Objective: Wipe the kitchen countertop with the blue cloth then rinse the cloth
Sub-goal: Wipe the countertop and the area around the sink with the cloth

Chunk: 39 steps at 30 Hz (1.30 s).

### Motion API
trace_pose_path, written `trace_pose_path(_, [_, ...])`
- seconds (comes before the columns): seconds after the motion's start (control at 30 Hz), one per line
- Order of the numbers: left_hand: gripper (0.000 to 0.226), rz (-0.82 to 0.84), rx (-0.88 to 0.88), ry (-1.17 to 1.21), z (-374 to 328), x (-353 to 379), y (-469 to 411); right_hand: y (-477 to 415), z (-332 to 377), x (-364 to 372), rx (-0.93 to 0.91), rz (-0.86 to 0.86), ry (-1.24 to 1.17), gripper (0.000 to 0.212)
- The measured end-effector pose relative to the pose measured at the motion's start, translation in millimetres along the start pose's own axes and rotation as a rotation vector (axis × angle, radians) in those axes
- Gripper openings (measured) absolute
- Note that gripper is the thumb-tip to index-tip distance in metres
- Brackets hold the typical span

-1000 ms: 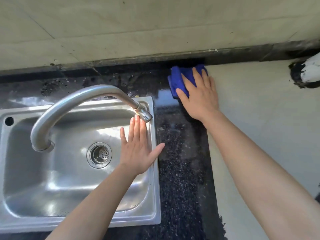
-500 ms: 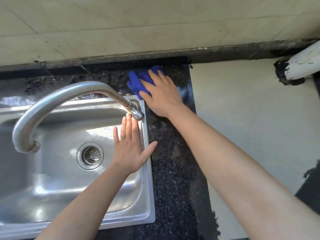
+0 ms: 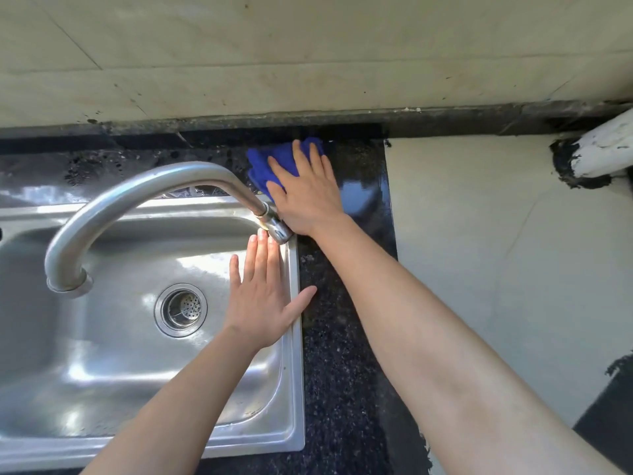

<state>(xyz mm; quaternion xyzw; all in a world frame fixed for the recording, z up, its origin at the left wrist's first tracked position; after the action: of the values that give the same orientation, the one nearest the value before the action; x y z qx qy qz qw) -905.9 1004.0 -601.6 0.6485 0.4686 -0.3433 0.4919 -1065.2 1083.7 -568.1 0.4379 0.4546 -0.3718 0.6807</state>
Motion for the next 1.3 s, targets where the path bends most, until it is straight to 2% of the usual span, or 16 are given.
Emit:
trace_pose_path(0.1, [0.103, 0.020, 0.004, -0.019, -1.3, -1.7, 0.8, 7.2, -39.4, -6.4, -0.018, -0.033, 0.080, 0.054])
trace_pose_path(0.23, [0.102, 0.059, 0.007, -0.028, -1.8, -1.6, 1.9, 46.5, -138.8, -30.1, 0.286, -0.288, 0.171, 0.055])
trace_pose_path(0.37, [0.103, 0.065, 0.002, -0.001, -2.2, -0.9, -0.3, 36.9, -131.7, -36.3, 0.391, -0.254, 0.213, 0.056])
trace_pose_path(0.43, [0.103, 0.074, -0.003, -0.004, -1.1, 0.1, 0.2, 19.4, -95.5, -32.1, 0.337, -0.245, 0.189, 0.057])
trace_pose_path(0.57, [0.105, 0.053, -0.007, 0.001, -0.8, -2.0, 0.3, -6.2, -14.4, -15.5, 0.042, -0.207, 0.134, 0.054])
trace_pose_path(0.7, [0.103, 0.045, -0.004, 0.008, 0.2, -2.1, 0.3, -6.9, -23.7, -25.9, -0.086, -0.200, 0.073, 0.044])
trace_pose_path(0.77, [0.102, 0.042, 0.004, 0.023, 0.9, 0.0, 1.9, 10.5, -62.3, -44.5, -0.062, -0.367, -0.058, 0.033])
trace_pose_path(0.83, [0.101, 0.040, 0.007, 0.043, 1.2, 2.3, 0.5, 38.1, -121.4, -62.5, 0.116, -0.589, -0.148, 0.030])
trace_pose_path(0.87, [0.101, 0.038, 0.009, 0.058, 0.9, 3.0, -0.3, 50.9, -151.4, -64.6, 0.231, -0.629, -0.171, 0.032])
trace_pose_path(0.9, [0.102, 0.029, 0.012, 0.075, 0.4, 3.7, -0.6, 60.0, -174.9, -61.8, 0.350, -0.608, -0.160, 0.037])
trace_pose_path(0.97, [0.102, 0.020, 0.020, 0.089, 0.2, 3.4, 0.3, 66.4, -197.6, -42.0, 0.571, -0.457, -0.063, 0.046])
trace_pose_path(1.0, [0.102, 0.018, 0.021, 0.092, 0.6, 3.3, 0.7, 63.9, -195.1, -31.6, 0.619, -0.416, -0.032, 0.049])
trace_pose_path(1.17, [0.103, 0.019, 0.015, 0.097, 2.2, 3.3, -0.5, 39.4, -146.8, -14.3, 0.587, -0.428, 0.005, 0.055])
trace_pose_path(1.3, [0.105, 0.019, 0.013, 0.087, 2.7, 3.1, 0.4, 47.4, -144.3, -15.9, 0.462, -0.331, 0.074, 0.060])
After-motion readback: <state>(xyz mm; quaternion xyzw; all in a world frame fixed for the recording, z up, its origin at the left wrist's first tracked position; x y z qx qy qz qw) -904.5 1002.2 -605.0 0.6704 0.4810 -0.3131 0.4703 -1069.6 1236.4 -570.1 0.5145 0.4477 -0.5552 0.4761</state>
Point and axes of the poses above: each hand's wrist, its own y-axis away from the middle knuckle, its own x-axis out of the palm, z = x × y, the point moved 7 cm from there along -y, towards the middle knuckle, and after that the axes turned 5 degrees about y, right-handed, at the moved point
